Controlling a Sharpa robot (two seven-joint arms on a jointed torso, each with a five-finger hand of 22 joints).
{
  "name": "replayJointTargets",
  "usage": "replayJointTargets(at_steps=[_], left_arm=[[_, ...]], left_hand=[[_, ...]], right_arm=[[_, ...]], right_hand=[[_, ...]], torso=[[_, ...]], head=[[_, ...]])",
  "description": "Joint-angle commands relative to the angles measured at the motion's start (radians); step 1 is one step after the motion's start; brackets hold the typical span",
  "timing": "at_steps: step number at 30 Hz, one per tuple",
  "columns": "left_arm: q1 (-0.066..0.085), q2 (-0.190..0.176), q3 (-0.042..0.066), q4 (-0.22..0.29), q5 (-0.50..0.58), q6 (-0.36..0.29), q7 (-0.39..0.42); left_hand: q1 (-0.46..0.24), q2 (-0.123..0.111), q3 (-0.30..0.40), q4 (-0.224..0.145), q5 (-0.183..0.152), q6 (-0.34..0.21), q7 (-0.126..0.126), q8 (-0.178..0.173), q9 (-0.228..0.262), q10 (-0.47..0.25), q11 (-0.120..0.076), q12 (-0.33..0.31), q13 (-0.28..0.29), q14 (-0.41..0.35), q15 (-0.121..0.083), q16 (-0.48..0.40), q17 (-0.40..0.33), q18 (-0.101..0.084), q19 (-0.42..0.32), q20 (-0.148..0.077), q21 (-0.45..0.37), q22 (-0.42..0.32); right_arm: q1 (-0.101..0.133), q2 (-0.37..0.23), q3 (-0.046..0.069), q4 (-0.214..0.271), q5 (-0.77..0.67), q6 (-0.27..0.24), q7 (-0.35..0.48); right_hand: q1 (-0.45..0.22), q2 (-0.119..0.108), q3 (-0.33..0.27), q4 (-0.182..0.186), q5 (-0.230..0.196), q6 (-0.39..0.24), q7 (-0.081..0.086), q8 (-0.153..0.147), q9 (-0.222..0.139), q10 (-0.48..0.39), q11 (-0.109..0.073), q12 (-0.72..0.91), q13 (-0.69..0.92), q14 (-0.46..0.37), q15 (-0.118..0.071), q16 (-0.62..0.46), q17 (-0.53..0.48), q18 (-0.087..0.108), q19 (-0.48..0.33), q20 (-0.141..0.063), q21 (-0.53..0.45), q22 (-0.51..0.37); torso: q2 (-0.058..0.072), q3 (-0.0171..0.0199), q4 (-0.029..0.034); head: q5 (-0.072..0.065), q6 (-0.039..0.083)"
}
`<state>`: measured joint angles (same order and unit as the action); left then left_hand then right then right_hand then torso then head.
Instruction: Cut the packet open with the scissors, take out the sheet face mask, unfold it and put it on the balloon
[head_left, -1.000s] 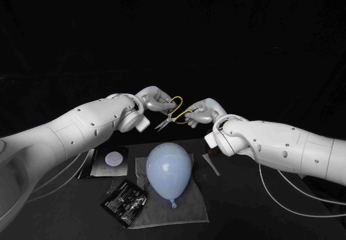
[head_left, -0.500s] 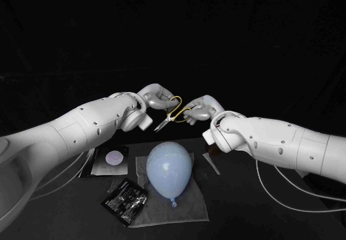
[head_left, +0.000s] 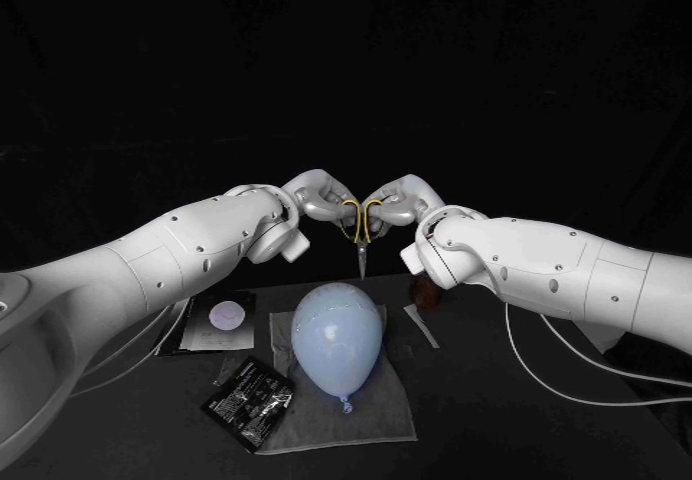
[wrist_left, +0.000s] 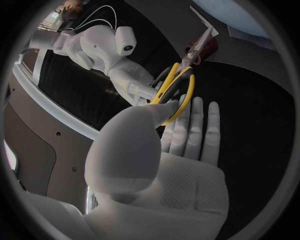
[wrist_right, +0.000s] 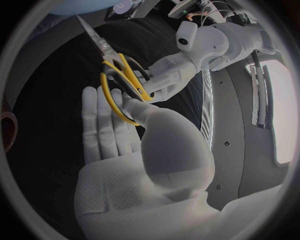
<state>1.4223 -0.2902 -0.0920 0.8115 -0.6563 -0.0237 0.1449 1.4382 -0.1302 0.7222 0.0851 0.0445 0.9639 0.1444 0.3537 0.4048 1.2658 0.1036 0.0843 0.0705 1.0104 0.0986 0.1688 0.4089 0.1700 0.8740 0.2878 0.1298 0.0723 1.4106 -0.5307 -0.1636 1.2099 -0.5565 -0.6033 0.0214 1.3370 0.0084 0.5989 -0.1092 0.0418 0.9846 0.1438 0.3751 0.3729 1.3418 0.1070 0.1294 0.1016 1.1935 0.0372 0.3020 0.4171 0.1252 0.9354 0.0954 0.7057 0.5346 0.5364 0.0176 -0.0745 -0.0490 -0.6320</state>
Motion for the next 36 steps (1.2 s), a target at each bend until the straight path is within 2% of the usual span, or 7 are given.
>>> replayJointTargets(at_steps=[1,9,23,28,30,34,36], left_arm=[[-0.001,0.016,-0.001,0.011,-0.036,0.008,-0.011],[-0.001,0.008,-0.002,0.005,-0.007,-0.051,-0.013],[-0.001,-0.017,-0.001,0.018,0.064,0.003,-0.042],[-0.001,-0.027,-0.001,0.022,0.090,0.031,-0.045],[-0.001,-0.032,-0.001,0.021,0.108,0.043,-0.042],[-0.001,-0.042,-0.001,0.023,0.134,0.064,-0.034],[-0.001,-0.049,-0.001,0.024,0.147,0.073,-0.030]], left_hand=[[-0.013,0.001,0.007,-0.001,0.007,0.007,0.001,0.003,0.097,0.006,-0.001,-0.007,0.001,0.007,0.000,-0.004,0.001,0.008,0.008,0.000,0.006,0.000],[-0.036,-0.013,0.021,-0.010,0.007,-0.001,0.006,-0.004,0.100,-0.002,0.005,-0.015,0.000,-0.002,0.005,-0.012,0.002,0.007,0.006,0.001,0.005,-0.001],[-0.113,-0.088,0.008,-0.016,0.004,-0.197,0.071,-0.148,0.028,-0.294,0.100,-0.025,-0.009,-0.142,0.078,-0.095,-0.033,-0.045,-0.071,0.005,-0.046,-0.007],[-0.077,-0.070,-0.251,0.035,0.005,-0.388,0.116,-0.238,-0.066,-0.429,0.137,-0.014,-0.007,-0.219,0.110,-0.102,-0.076,-0.076,-0.152,0.004,-0.065,-0.009],[0.076,-0.086,-0.451,0.208,0.009,-0.480,0.124,-0.264,-0.118,-0.499,0.155,-0.011,-0.005,-0.255,0.124,-0.096,-0.112,-0.084,-0.197,0.004,-0.064,-0.010],[0.104,-0.151,-0.555,0.219,0.024,-0.602,0.131,-0.298,-0.174,-0.743,0.190,-0.028,-0.015,-0.569,0.163,-0.125,-0.225,-0.110,-0.362,0.006,-0.085,-0.026],[0.103,-0.155,-0.558,0.216,0.025,-0.607,0.129,-0.298,-0.175,-0.758,0.191,-0.024,-0.014,-0.592,0.165,-0.124,-0.234,-0.111,-0.394,0.007,-0.087,-0.028]], right_arm=[[0.008,0.013,0.004,0.006,-0.020,0.013,0.011],[0.013,0.012,0.004,-0.006,-0.021,0.015,0.005],[0.018,-0.014,0.004,-0.034,-0.038,0.038,-0.004],[0.018,-0.020,0.004,-0.055,-0.055,0.065,-0.012],[0.018,-0.013,0.004,-0.083,-0.060,0.079,-0.018],[0.018,0.003,0.004,-0.145,-0.066,0.092,-0.021],[0.018,0.007,0.004,-0.172,-0.069,0.095,-0.021]], right_hand=[[0.001,0.009,0.030,-0.031,0.006,0.005,-0.001,0.002,0.029,0.046,-0.038,0.003,0.002,0.006,-0.011,-0.002,0.002,0.028,-0.004,0.000,0.003,0.002],[0.001,0.009,0.030,-0.031,0.006,0.005,-0.001,0.002,0.029,0.046,-0.038,0.003,0.002,0.006,-0.011,-0.002,0.002,0.028,-0.004,0.000,0.003,0.002],[0.000,0.008,0.032,-0.033,0.006,0.006,-0.001,0.002,0.030,0.047,-0.038,0.002,0.002,0.007,-0.011,-0.003,0.003,0.030,-0.005,0.001,0.006,0.003],[-0.001,0.007,0.032,-0.034,0.006,0.006,-0.001,0.002,0.031,0.047,-0.038,0.002,0.002,0.006,-0.011,-0.003,0.004,0.030,-0.006,0.002,0.006,0.004],[-0.002,0.007,0.033,-0.034,0.007,0.006,-0.001,0.002,0.031,0.047,-0.038,0.002,0.002,0.006,-0.010,-0.004,0.004,0.030,-0.006,0.002,0.007,0.004],[-0.003,0.007,0.033,-0.034,0.006,0.006,-0.001,0.001,0.031,0.046,-0.038,0.001,0.002,0.006,-0.010,-0.004,0.004,0.030,-0.007,0.003,0.007,0.005],[-0.003,0.007,0.033,-0.034,0.006,0.006,-0.001,0.001,0.031,0.046,-0.038,0.001,0.002,0.006,-0.010,-0.004,0.004,0.030,-0.007,0.003,0.007,0.005]], torso=[[0.001,-0.0006,0.0000],[0.000,-0.0005,0.0004],[-0.001,0.0001,0.0000],[-0.001,0.0006,-0.0002],[-0.001,0.0006,-0.0008],[0.001,0.0014,0.0019],[0.001,0.0012,0.0023]], head=[[0.000,0.000],[-0.007,-0.001],[-0.017,-0.006],[-0.018,-0.004],[-0.013,-0.006],[-0.021,-0.006],[-0.022,-0.008]])
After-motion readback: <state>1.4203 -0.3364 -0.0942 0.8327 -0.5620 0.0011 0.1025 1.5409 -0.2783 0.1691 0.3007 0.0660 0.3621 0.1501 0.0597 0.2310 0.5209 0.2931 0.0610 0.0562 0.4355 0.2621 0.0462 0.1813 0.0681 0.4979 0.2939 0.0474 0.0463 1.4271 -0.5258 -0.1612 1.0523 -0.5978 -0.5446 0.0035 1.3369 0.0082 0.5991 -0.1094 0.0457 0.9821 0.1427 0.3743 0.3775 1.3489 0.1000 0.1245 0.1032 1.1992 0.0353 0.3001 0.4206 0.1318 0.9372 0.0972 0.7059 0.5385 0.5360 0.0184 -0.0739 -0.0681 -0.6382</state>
